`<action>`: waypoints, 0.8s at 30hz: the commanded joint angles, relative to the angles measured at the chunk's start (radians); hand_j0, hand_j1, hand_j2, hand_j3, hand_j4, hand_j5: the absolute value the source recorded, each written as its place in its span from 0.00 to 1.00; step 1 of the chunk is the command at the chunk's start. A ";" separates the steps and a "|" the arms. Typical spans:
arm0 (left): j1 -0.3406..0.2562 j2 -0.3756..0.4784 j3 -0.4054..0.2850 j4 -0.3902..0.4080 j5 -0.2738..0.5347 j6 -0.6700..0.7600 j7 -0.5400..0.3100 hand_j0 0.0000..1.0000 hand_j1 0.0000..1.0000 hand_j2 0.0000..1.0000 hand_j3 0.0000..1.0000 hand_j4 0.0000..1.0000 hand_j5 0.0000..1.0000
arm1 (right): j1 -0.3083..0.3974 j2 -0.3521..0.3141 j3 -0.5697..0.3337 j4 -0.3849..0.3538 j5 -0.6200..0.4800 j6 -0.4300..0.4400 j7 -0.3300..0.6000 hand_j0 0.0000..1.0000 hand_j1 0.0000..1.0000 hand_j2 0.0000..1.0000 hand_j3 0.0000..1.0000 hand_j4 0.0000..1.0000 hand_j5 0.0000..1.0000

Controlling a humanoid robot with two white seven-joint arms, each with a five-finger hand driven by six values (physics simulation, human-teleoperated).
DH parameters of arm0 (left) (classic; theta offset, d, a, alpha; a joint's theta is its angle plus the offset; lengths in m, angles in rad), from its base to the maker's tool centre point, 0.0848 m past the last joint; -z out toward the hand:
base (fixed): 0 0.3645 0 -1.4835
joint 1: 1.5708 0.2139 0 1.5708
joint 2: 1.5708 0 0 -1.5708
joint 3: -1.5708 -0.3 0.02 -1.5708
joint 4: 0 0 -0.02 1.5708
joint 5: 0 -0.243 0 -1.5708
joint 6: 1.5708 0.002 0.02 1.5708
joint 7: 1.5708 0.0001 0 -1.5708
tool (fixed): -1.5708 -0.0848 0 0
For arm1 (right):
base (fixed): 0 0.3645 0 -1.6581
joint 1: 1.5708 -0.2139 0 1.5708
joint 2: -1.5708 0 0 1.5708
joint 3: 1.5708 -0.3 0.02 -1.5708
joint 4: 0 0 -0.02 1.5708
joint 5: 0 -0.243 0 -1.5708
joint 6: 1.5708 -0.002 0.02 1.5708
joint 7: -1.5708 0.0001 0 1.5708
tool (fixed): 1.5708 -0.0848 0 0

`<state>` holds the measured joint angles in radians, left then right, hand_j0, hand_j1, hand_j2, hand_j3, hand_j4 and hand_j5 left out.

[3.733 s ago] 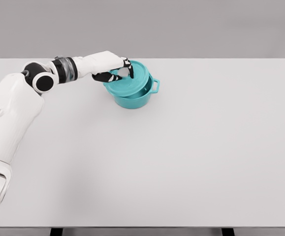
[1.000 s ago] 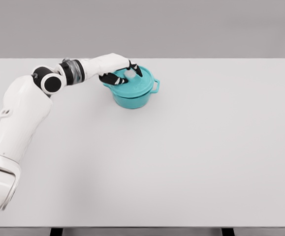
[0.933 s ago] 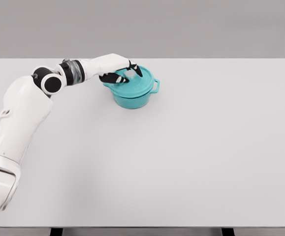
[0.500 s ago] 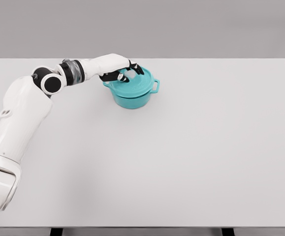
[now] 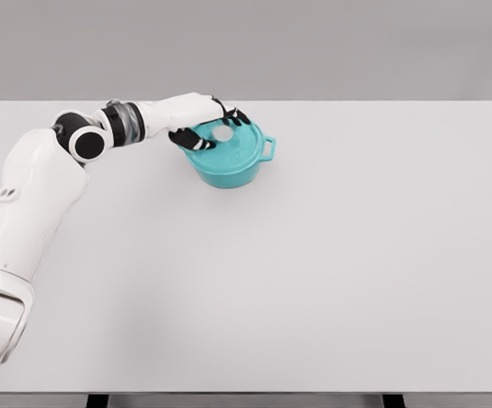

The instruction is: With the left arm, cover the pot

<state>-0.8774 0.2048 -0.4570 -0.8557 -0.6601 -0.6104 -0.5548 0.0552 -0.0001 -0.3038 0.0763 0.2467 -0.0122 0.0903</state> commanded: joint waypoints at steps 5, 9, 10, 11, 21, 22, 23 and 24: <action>-0.006 0.001 0.003 -0.003 -0.003 0.000 0.000 0.94 0.94 0.94 0.94 0.94 0.94 | 0.000 0.000 0.000 0.000 0.000 0.000 0.000 1.00 1.00 1.00 1.00 1.00 1.00; -0.008 0.001 0.003 -0.003 0.000 0.000 0.000 0.95 0.95 0.95 0.95 0.95 0.95 | 0.000 0.000 0.000 0.000 0.000 0.000 0.000 1.00 1.00 1.00 1.00 1.00 1.00; -0.008 0.001 0.003 -0.003 0.000 0.000 0.000 0.95 0.95 0.95 0.95 0.95 0.95 | 0.000 0.000 0.000 0.000 0.000 0.000 0.000 1.00 1.00 1.00 1.00 1.00 1.00; -0.008 -0.001 0.003 -0.003 0.000 0.000 0.000 0.95 0.95 0.95 0.95 0.95 0.95 | 0.000 0.000 0.000 -0.001 0.000 0.000 0.000 1.00 1.00 1.00 1.00 1.00 1.00; -0.026 -0.001 0.004 -0.002 0.005 0.000 0.000 0.96 0.96 0.96 0.96 0.96 0.96 | 0.000 0.000 0.000 0.000 0.000 0.000 0.000 1.00 1.00 1.00 1.00 1.00 1.00; -0.028 -0.001 0.004 -0.003 0.005 0.000 0.000 0.96 0.96 0.96 0.96 0.96 0.96 | 0.000 0.000 0.000 0.000 0.000 0.000 0.000 1.00 1.00 1.00 1.00 1.00 1.00; -0.029 -0.001 0.004 -0.003 0.005 0.000 0.000 0.96 0.96 0.96 0.96 0.96 0.96 | 0.000 0.000 0.000 0.000 0.000 0.000 0.000 1.00 1.00 1.00 1.00 1.00 1.00; -0.029 -0.001 0.004 -0.003 0.005 0.000 0.000 0.96 0.96 0.96 0.96 0.96 0.96 | 0.000 0.000 0.000 0.000 0.000 0.000 0.000 1.00 1.00 1.00 1.00 1.00 1.00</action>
<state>-0.9081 0.2039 -0.4545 -0.8586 -0.6617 -0.6136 -0.5558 0.0552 -0.0001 -0.3038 0.0764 0.2468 -0.0122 0.0904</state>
